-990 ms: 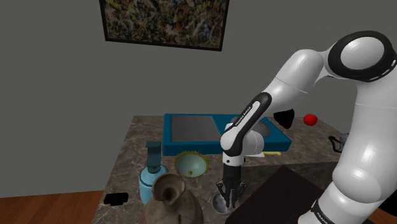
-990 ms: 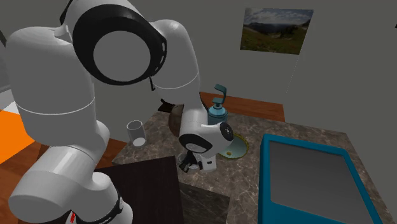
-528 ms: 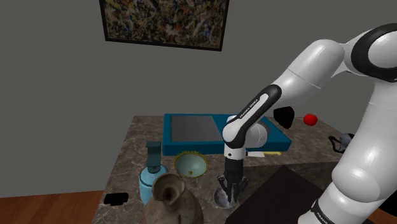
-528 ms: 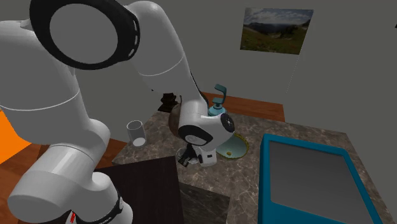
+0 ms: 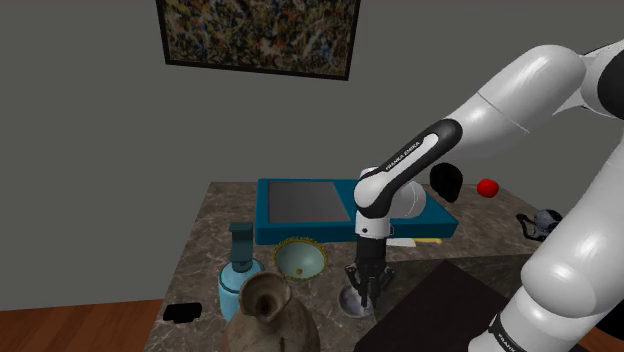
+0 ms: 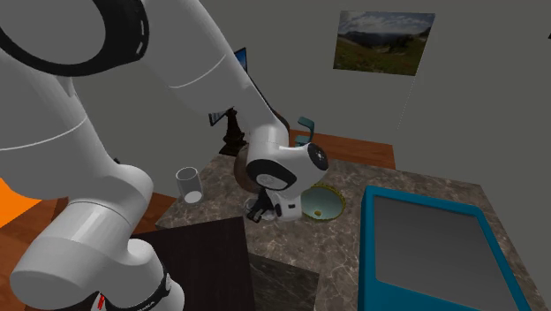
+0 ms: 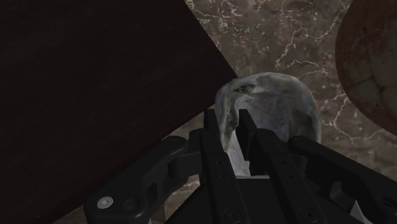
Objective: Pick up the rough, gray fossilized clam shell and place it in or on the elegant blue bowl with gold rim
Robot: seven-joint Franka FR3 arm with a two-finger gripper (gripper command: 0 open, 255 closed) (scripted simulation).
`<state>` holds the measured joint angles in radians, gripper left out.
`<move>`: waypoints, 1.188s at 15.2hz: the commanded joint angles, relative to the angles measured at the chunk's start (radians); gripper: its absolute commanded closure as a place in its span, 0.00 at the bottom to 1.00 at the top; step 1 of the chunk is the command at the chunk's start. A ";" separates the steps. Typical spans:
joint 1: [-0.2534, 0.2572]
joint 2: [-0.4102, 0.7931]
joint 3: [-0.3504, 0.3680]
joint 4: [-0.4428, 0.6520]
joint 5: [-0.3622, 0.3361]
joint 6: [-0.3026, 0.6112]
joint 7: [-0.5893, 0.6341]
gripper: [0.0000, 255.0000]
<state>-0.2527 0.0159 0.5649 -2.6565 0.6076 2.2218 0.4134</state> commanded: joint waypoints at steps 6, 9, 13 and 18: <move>-0.001 -0.122 -0.006 0.010 0.014 -0.128 0.019 1.00; 0.000 -0.169 -0.012 0.017 0.017 -0.181 0.027 1.00; 0.000 -0.228 -0.024 0.030 0.017 -0.251 0.040 1.00; -0.026 -0.125 -0.025 0.154 -0.049 -0.263 0.084 1.00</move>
<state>-0.2687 -0.1489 0.5408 -2.5406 0.5818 1.9556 0.4862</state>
